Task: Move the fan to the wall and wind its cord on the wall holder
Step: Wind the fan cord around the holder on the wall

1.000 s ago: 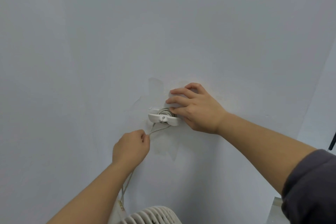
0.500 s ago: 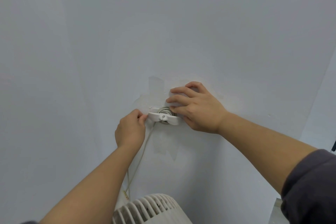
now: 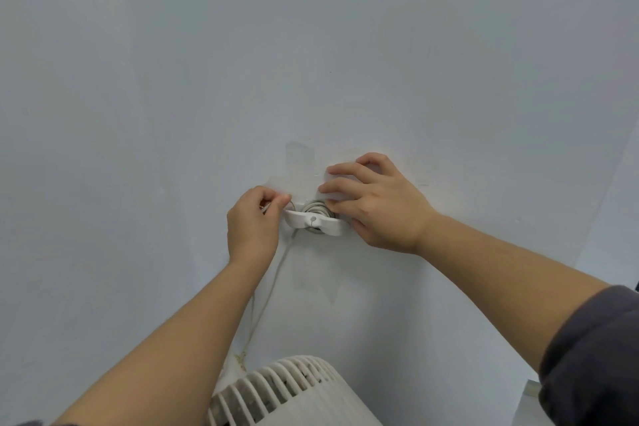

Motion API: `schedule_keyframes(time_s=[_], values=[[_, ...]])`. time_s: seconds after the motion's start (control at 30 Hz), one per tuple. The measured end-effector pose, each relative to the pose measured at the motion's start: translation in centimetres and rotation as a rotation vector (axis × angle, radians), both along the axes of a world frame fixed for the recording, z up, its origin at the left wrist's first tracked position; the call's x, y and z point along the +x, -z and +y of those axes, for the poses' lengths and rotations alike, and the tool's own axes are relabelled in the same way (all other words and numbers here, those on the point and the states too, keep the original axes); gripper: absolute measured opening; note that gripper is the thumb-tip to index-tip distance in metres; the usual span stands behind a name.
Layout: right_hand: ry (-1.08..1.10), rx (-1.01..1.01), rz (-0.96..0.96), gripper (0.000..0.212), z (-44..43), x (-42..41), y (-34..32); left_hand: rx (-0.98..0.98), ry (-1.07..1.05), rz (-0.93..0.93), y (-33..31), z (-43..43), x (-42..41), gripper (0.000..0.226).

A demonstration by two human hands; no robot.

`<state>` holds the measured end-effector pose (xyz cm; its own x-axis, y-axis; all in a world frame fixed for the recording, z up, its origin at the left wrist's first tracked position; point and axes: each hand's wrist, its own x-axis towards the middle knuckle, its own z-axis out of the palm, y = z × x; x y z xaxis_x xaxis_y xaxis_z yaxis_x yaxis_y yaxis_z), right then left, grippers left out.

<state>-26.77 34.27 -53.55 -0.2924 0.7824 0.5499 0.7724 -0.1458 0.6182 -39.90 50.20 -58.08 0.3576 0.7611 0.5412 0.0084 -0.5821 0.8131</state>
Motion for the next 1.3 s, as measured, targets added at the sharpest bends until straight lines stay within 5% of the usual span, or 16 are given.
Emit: schedule_keyframes(time_s=[0.47,0.77,1.3], values=[[0.096,0.125,0.161,0.028,1.3,-2.9,-0.1,-0.012,0.118,0.075,1.4,-3.2,-3.3,0.037],[0.396,0.14,0.203,0.059,4.6,-6.1,-0.4,-0.038,0.044,0.06,2.2,-3.6,-4.3,0.04],[0.366,0.154,0.1,0.027,5.0,-5.6,-0.6,0.056,0.068,0.068,1.9,-4.5,-4.6,0.039]])
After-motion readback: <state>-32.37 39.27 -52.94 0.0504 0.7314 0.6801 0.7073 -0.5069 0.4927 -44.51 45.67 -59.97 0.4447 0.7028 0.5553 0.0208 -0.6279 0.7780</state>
